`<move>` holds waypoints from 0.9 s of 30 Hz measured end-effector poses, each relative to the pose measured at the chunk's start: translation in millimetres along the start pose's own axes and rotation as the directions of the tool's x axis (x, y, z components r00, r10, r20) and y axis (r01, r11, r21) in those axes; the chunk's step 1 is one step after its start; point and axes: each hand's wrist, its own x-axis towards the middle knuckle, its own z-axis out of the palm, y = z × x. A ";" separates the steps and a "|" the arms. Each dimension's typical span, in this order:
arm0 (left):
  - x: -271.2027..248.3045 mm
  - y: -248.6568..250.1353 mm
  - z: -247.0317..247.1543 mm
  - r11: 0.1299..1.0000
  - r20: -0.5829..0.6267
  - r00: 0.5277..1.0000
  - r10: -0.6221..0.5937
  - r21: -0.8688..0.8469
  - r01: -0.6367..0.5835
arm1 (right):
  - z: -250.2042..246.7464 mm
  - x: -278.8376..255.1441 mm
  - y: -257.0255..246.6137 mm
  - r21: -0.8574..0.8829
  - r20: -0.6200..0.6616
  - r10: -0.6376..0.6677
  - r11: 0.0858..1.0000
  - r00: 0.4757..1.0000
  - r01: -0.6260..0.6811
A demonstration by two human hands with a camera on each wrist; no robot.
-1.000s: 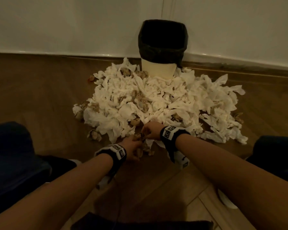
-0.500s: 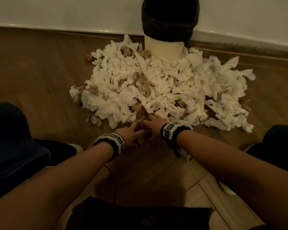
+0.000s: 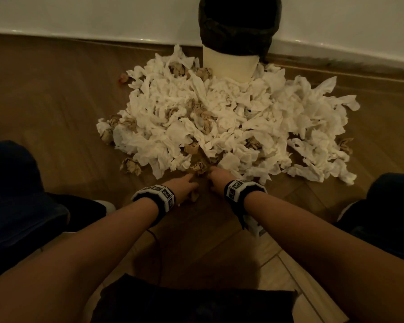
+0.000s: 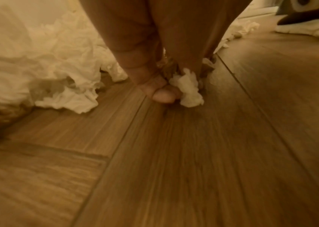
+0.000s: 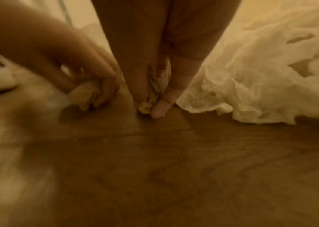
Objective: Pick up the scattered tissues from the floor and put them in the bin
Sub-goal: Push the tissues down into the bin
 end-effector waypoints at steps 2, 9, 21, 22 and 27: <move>1.4 1.0 0.8 1.000 -0.047 0.999 -0.014 -0.023 0.013 | -5.6 -0.3 2.0 0.078 -0.030 0.034 0.996 0.999 -0.032; 1.5 5.7 -11.5 0.946 -0.114 0.984 -0.137 -0.308 0.096 | -13.5 2.8 10.2 0.470 -0.014 0.215 0.863 0.976 -0.184; -4.9 24.3 -43.1 0.867 -0.266 0.939 -0.220 -0.494 0.063 | -33.5 -11.9 15.8 0.640 -0.059 0.227 0.756 0.972 -0.137; -6.7 24.8 -45.9 0.858 -0.272 0.934 -0.232 -0.509 0.064 | -36.5 -13.9 16.5 0.664 -0.042 0.233 0.733 0.972 -0.147; -13.4 38.6 -65.7 0.764 -0.308 0.915 -0.259 -0.645 -0.001 | -55.2 -28.0 19.6 0.713 -0.054 0.269 0.685 0.962 -0.151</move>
